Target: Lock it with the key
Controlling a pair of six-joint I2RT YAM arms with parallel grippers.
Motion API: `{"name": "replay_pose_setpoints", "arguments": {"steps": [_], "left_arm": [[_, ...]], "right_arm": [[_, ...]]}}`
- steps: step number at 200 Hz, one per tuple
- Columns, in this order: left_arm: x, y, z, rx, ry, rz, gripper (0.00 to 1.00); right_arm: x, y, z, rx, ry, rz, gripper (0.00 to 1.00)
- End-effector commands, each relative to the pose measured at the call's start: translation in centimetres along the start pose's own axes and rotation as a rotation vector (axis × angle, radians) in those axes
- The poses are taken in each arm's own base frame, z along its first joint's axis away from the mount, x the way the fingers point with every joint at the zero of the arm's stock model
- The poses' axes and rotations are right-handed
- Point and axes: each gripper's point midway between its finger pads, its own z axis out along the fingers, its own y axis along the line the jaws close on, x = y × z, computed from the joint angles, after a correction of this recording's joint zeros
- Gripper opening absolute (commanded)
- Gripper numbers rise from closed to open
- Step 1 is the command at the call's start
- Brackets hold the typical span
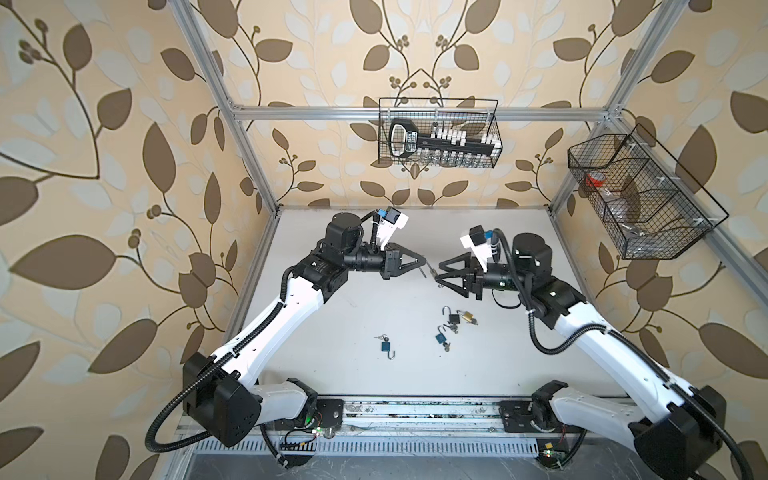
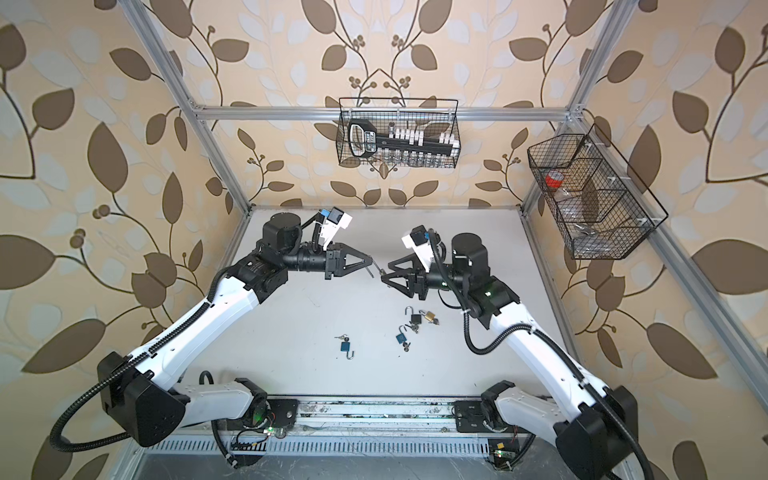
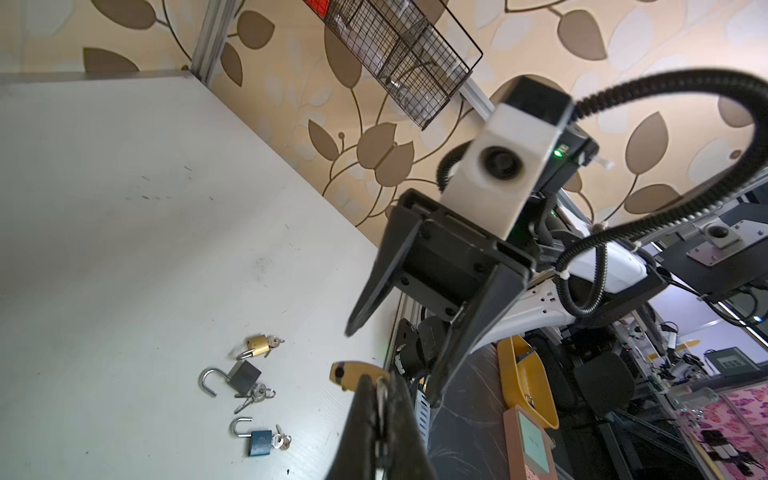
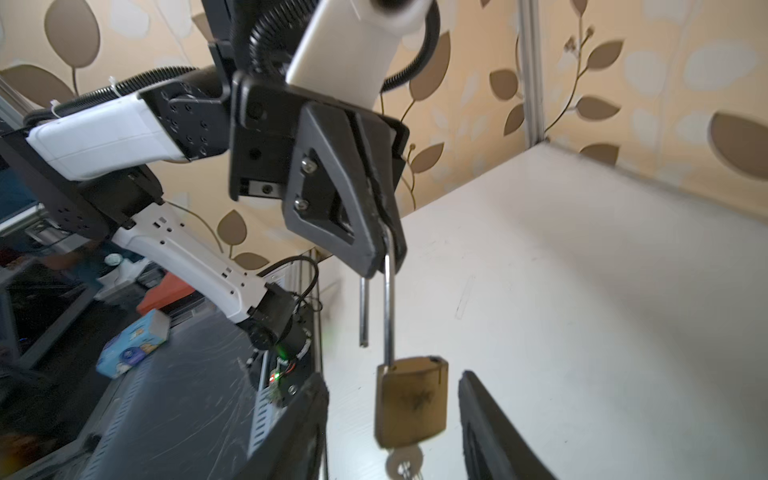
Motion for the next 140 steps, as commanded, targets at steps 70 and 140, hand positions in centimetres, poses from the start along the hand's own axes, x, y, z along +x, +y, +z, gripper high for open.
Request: {"name": "replay_pose_setpoints", "arguments": {"steps": [70,140], "left_arm": [[-5.1,-5.0,-2.8,0.059,-0.286,0.027,0.00],[-5.1,-6.8,-2.9,0.116,-0.312,0.044,0.00]], "right_arm": [[-4.9,1.0,-2.0,0.086,-0.243,-0.302,0.66],[-5.5,1.9,0.7,0.055,-0.228,-0.357,0.50]]}}
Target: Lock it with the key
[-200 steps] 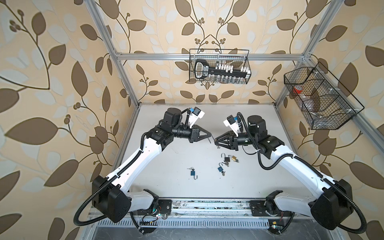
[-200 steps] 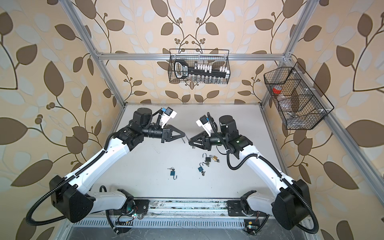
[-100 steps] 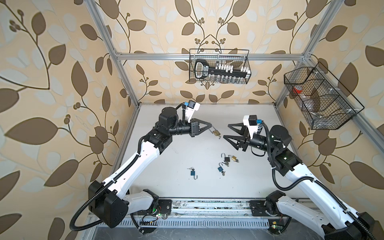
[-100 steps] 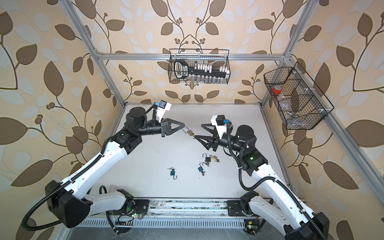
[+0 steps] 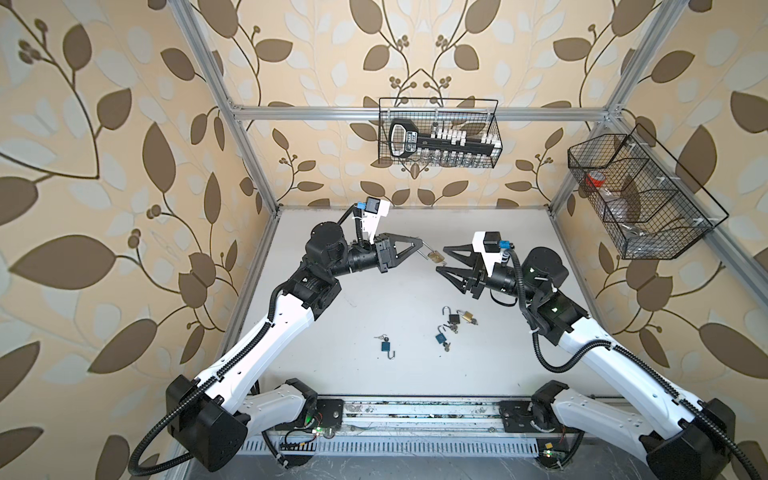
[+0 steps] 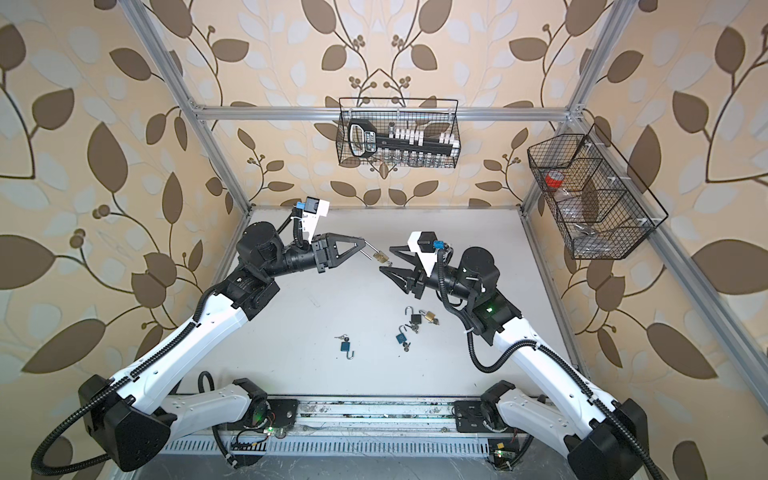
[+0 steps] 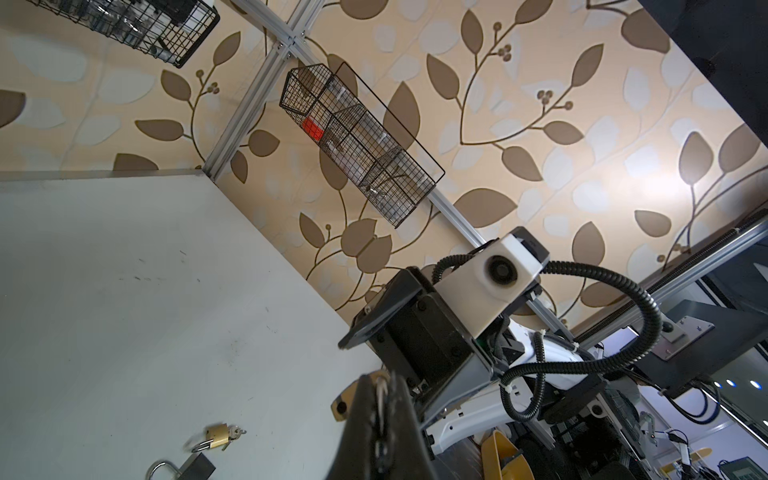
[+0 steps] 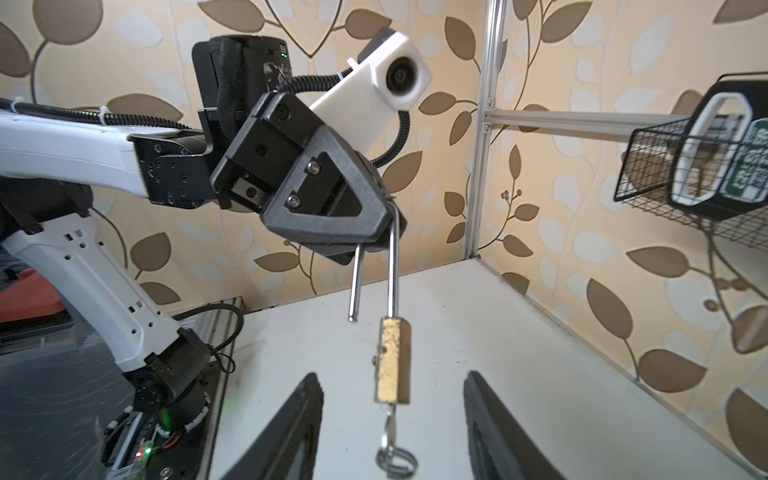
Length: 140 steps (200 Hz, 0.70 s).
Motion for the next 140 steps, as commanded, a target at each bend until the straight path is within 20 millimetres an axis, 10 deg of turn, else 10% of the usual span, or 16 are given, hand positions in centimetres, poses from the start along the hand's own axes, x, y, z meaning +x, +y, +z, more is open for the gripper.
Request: {"name": "replay_pose_setpoints", "arguments": {"steps": [1,140], "left_arm": [[-1.39,-3.13,-0.65,0.078,-0.062,0.071,0.00],[-1.33,-3.56,-0.66,0.080,-0.059,0.089,0.00]], "right_arm": [[-2.57,0.12,0.24,0.005,-0.055,-0.074,0.50],[-2.52,0.57,0.45,-0.021,-0.049,-0.005,0.11]]}}
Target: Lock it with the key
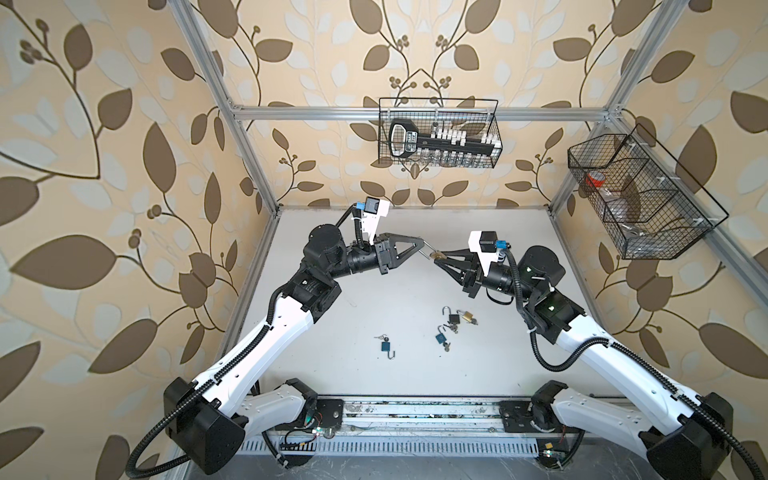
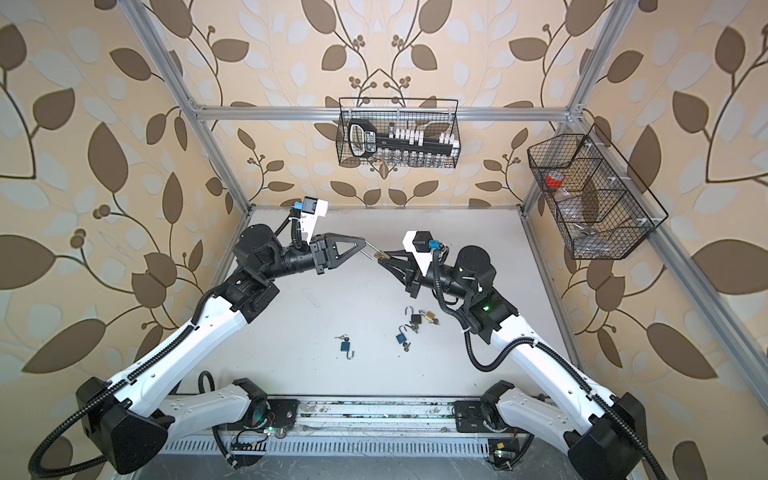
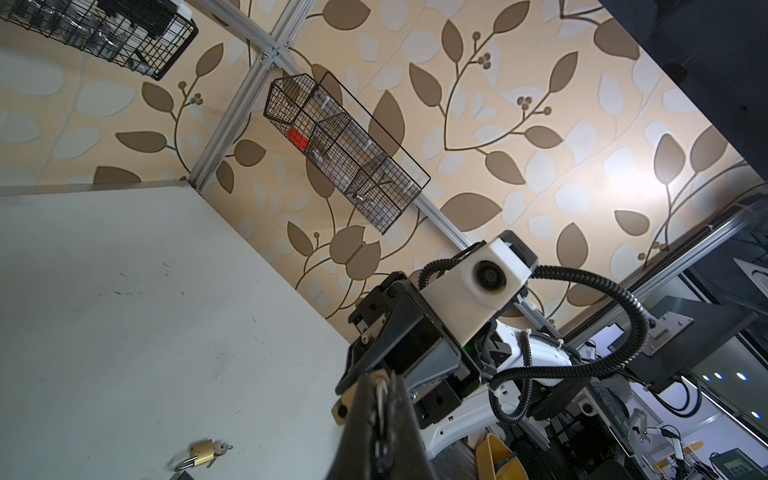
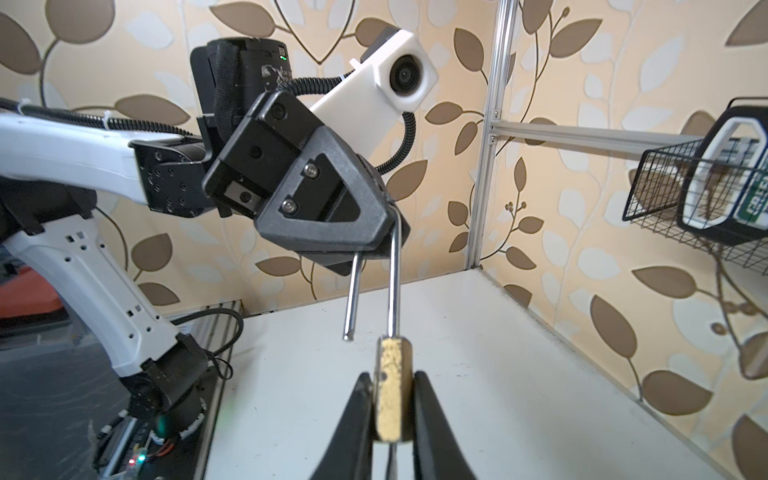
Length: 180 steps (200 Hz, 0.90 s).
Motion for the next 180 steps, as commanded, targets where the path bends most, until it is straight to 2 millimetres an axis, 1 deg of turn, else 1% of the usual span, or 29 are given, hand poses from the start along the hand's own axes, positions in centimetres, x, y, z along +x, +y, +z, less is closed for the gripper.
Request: {"name": "replay_pose_setpoints", "arguments": {"steps": [1,20,41,63,92,108,138,156,180], "left_arm": [[-1.2,-2.5,-0.5,0.056,-0.042,0.080,0.00],[-1.2,-2.6,-0.3,0.058,-0.031,0.089,0.00],[-1.3,-3.1,-0.4,0.057,-0.014,0.135,0.00],[-1.7,-3.9,-0.8,0.042,-0.003,0.206,0.00],[-2.4,-5.2,-1.5,0.015,-0.007,0.290,0.00],[-2.8,-5.8,-1.9,0.011,-0.013,0.328,0.00],[-3.0,-6.9,-2.0,0.040,-0.001,0.387,0.00],[-3.0,-7.1,-1.9,0.048,0.010,0.400,0.00],[-3.0,-7.1,-1.8,0.053,0.011,0.401,0.00]], "right_arm": [[-1.7,0.4,0.1,-0.021,-0.030,0.007,0.11],[-2.3,0.6,0.1,-0.033,-0.038,0.037,0.00],[-3.3,0.6,-0.1,-0.040,-0.057,0.110,0.00],[-4.4,1.4,-0.2,-0.151,-0.045,0.207,0.00],[-5.1,2.0,-0.5,-0.273,-0.002,0.310,0.00],[-5.7,2.7,-0.8,-0.325,0.012,0.338,0.00],[-7.3,3.9,-0.9,-0.429,0.026,0.391,0.00],[-8.0,4.5,-1.1,-0.480,0.028,0.406,0.00],[-8.3,4.6,-1.2,-0.492,0.024,0.407,0.00]]}}
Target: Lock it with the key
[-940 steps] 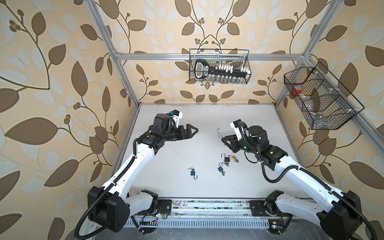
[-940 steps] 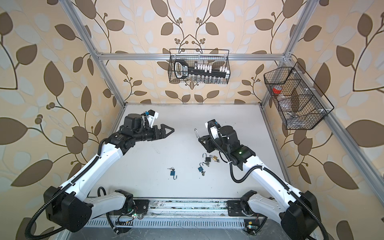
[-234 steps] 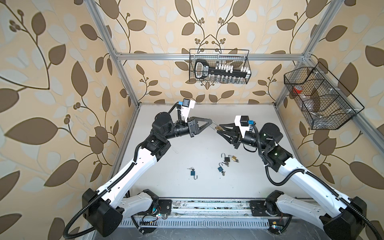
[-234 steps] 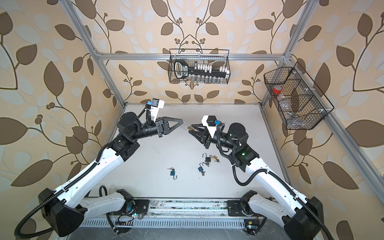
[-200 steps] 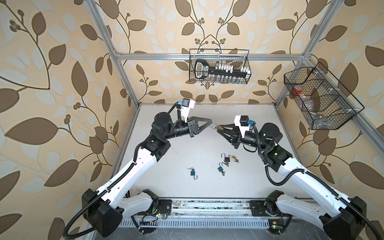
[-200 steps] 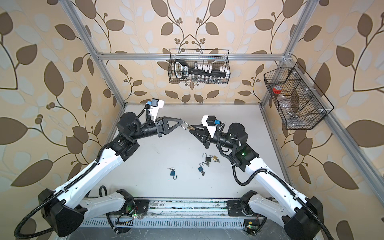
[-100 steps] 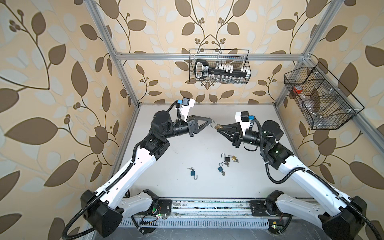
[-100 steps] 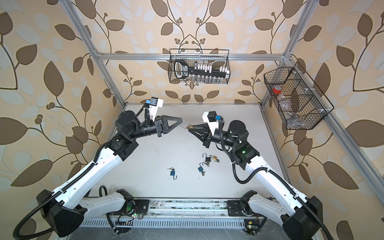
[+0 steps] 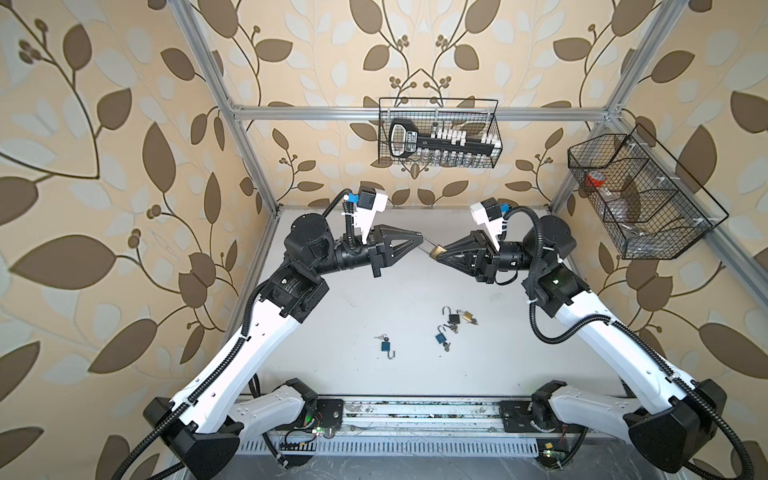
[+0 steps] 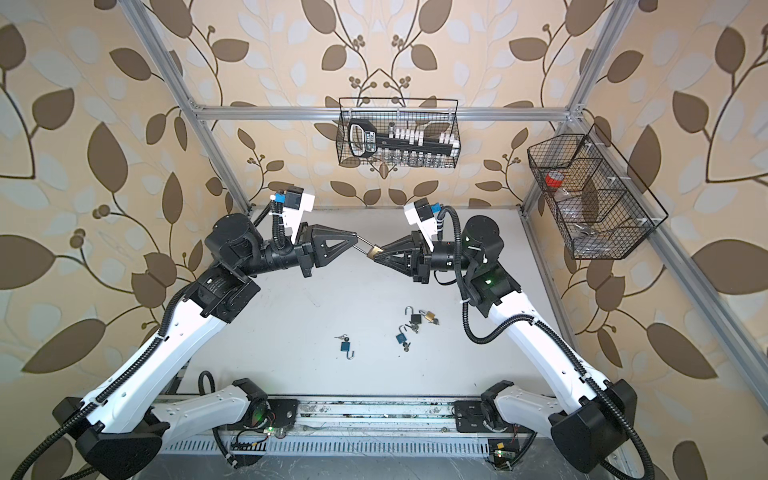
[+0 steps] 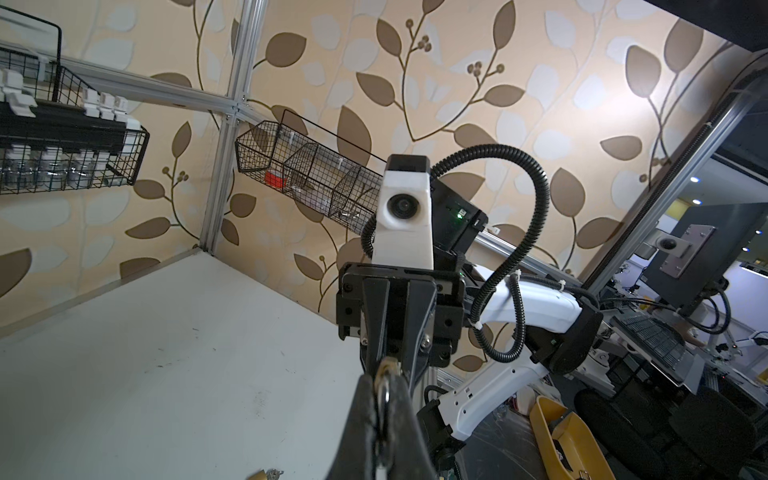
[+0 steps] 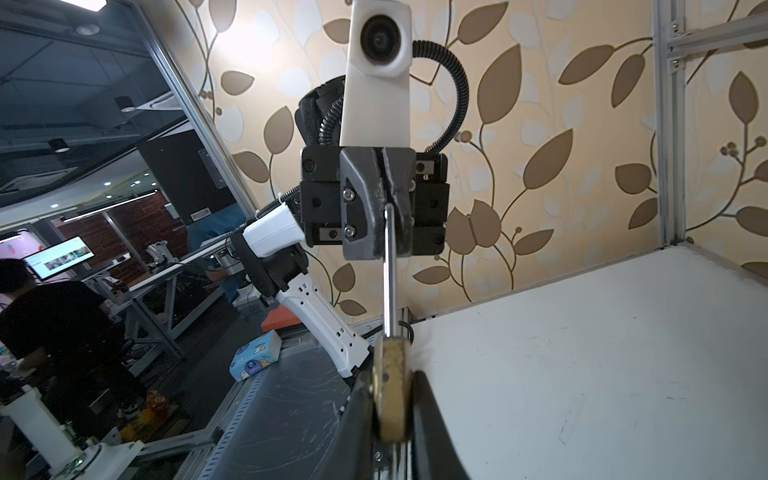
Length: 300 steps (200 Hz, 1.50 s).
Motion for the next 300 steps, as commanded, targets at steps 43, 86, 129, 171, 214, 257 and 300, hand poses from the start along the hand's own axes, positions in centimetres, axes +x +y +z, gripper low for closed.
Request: {"name": "replay_pose_setpoints", "arguments": {"steps": [43,86,129,171,214,257,300], "left_arm": [[-0.3,-0.8,0.0,0.042,0.005,0.050,0.00],[1.7,-0.6,1.2,0.081,0.044,-0.008,0.00],[3.3,-0.4,1.6,0.078,0.067,-0.047,0.00],[5.0,-0.1,1.9,0.079,0.099,-0.096,0.00],[6.4,-0.2,2.0,0.098,0.143,-0.123,0.00],[7.1,-0.6,1.7,0.113,0.175,-0.111,0.00],[8.1,-0.9,1.6,0.138,0.213,-0.119,0.00]], "right_arm": [[-2.0,1.6,-0.1,-0.045,-0.026,-0.017,0.00],[-3.0,0.8,0.1,-0.008,-0.055,-0.038,0.00],[-3.5,0.2,0.2,0.017,-0.071,-0.051,0.00],[-4.0,0.3,0.2,0.029,-0.090,-0.073,0.00],[-4.4,1.5,0.2,-0.028,-0.100,-0.058,0.00],[-5.0,2.7,0.2,-0.077,-0.108,-0.038,0.00],[-4.8,2.3,0.5,-0.072,-0.098,-0.040,0.00]]}}
